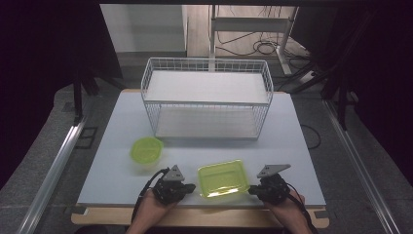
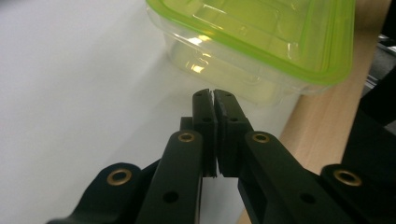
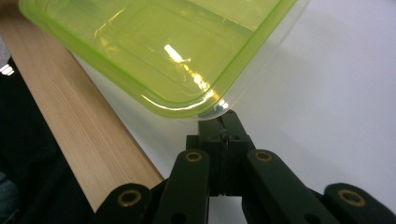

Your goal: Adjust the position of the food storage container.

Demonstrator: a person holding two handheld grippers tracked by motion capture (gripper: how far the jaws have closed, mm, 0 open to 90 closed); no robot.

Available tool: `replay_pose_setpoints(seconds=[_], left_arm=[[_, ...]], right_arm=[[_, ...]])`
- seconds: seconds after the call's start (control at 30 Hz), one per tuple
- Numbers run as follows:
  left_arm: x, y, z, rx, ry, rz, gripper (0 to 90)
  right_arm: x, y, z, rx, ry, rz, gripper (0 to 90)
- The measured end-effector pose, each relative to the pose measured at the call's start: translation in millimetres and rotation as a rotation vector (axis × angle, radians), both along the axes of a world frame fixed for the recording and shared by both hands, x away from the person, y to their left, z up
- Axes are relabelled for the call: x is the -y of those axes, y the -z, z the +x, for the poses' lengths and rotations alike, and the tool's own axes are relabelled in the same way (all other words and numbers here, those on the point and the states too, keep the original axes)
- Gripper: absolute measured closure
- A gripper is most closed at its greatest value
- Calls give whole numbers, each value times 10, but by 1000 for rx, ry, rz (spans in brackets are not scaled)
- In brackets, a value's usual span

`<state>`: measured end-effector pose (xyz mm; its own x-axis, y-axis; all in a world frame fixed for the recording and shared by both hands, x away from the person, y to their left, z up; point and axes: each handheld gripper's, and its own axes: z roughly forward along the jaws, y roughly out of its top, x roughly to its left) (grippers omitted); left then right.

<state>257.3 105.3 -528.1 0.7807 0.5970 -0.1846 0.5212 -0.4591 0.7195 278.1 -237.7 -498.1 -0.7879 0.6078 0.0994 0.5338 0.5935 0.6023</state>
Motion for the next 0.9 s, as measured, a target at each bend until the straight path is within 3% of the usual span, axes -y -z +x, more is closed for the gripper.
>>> replay_pose_setpoints(seconds=[0.4, 0.63, 0.8, 0.9], left_arm=[[-237, -37, 79, -10, -42, 15, 880], [-303, -30, 98, -15, -62, 52, 880], [-323, -40, 98, -22, -73, 56, 866], [-403, -79, 76, -23, -97, 59, 837]], right_arm=[[-356, 1, 42, -14, -83, 9, 895], [-517, 13, 37, -31, -106, 8, 895], [-529, 52, 30, -44, -117, -5, 886], [-454, 7, 55, -29, -90, -10, 873]])
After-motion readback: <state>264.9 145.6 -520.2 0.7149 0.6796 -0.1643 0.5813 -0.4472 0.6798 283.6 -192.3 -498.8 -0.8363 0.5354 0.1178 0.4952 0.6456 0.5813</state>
